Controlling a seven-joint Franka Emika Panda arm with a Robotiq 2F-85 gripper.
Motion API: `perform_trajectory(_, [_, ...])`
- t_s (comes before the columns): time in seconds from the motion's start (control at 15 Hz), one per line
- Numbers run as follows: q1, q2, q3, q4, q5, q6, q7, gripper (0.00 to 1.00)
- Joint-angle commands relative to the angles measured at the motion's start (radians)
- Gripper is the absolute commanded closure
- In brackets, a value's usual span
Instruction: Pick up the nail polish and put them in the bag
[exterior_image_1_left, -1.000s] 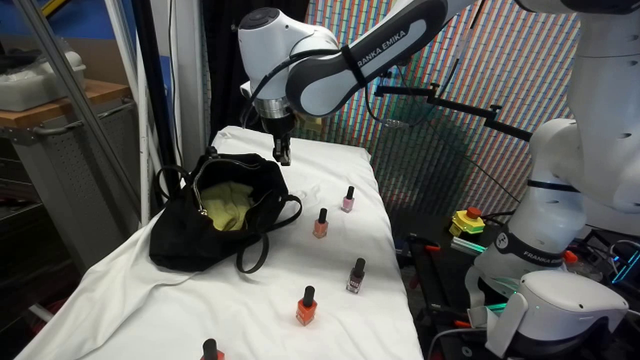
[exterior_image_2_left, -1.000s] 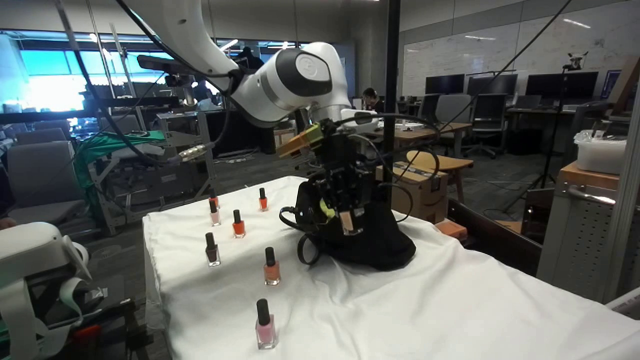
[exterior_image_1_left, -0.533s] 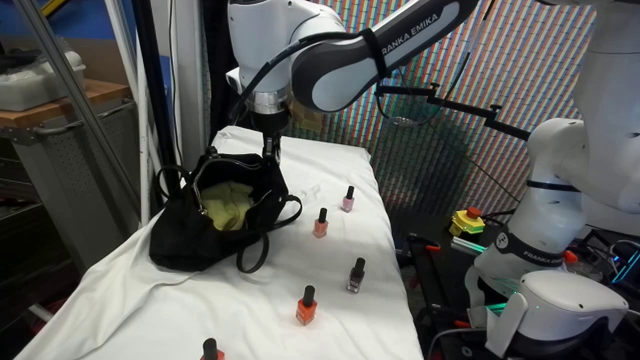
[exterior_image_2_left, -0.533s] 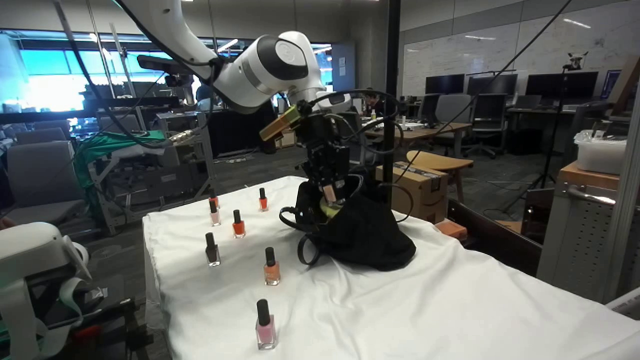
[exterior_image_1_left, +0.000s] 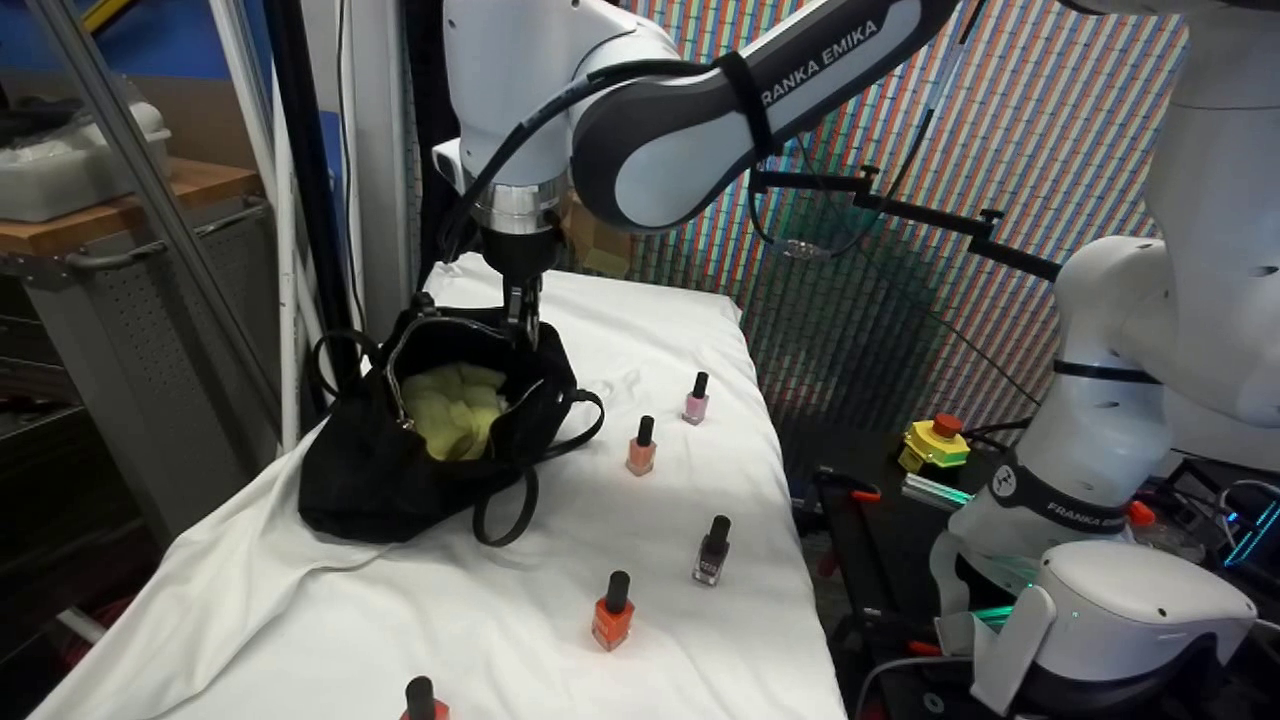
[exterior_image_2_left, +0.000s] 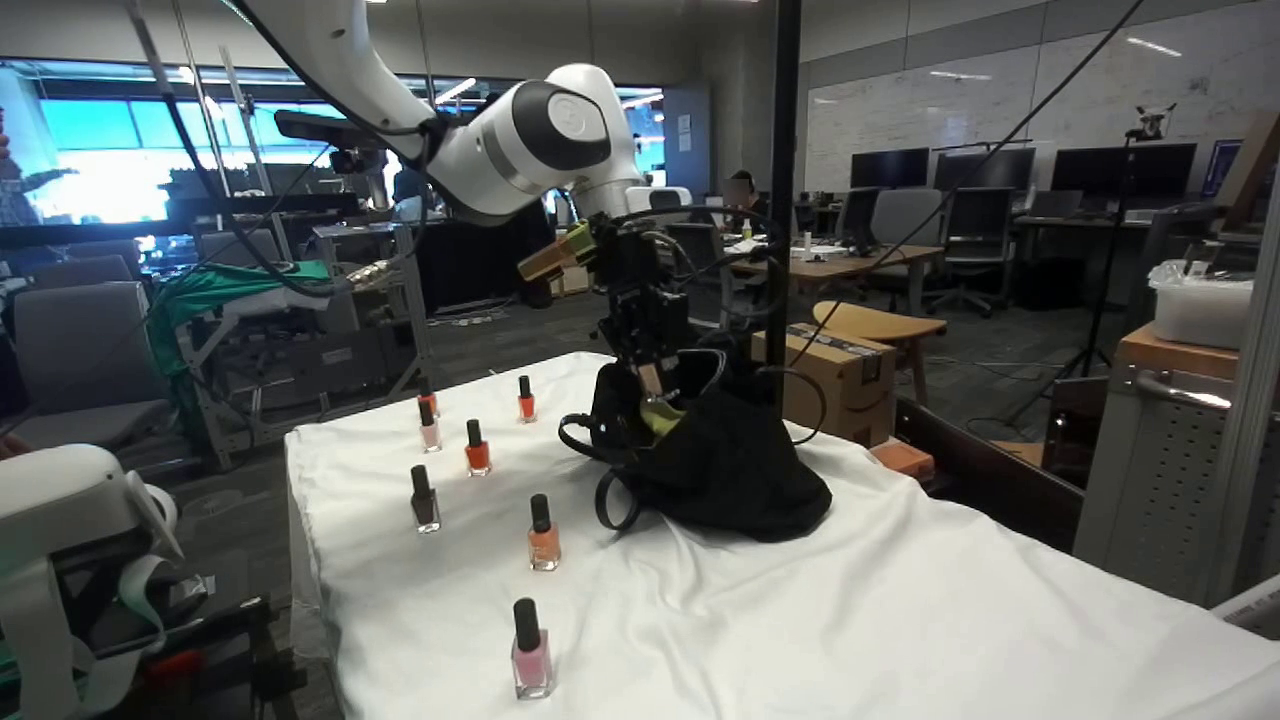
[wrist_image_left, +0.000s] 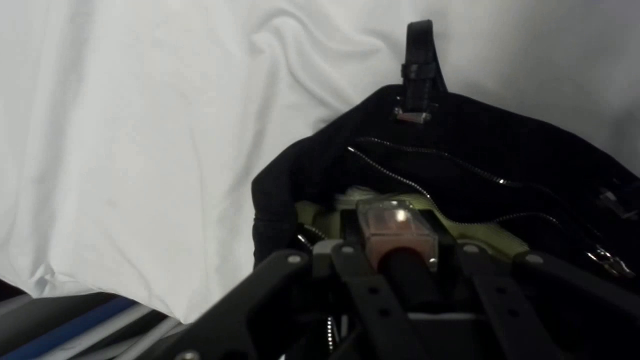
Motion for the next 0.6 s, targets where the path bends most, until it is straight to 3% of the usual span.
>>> perform_trajectory(0.0, [-0.002, 0.032, 0.018, 0.037, 0.045, 0.039, 0.002, 0.84])
perform_trajectory(0.53, [0.007, 0.119, -0.002, 0.109, 0.075, 0.149, 0.078, 0.84])
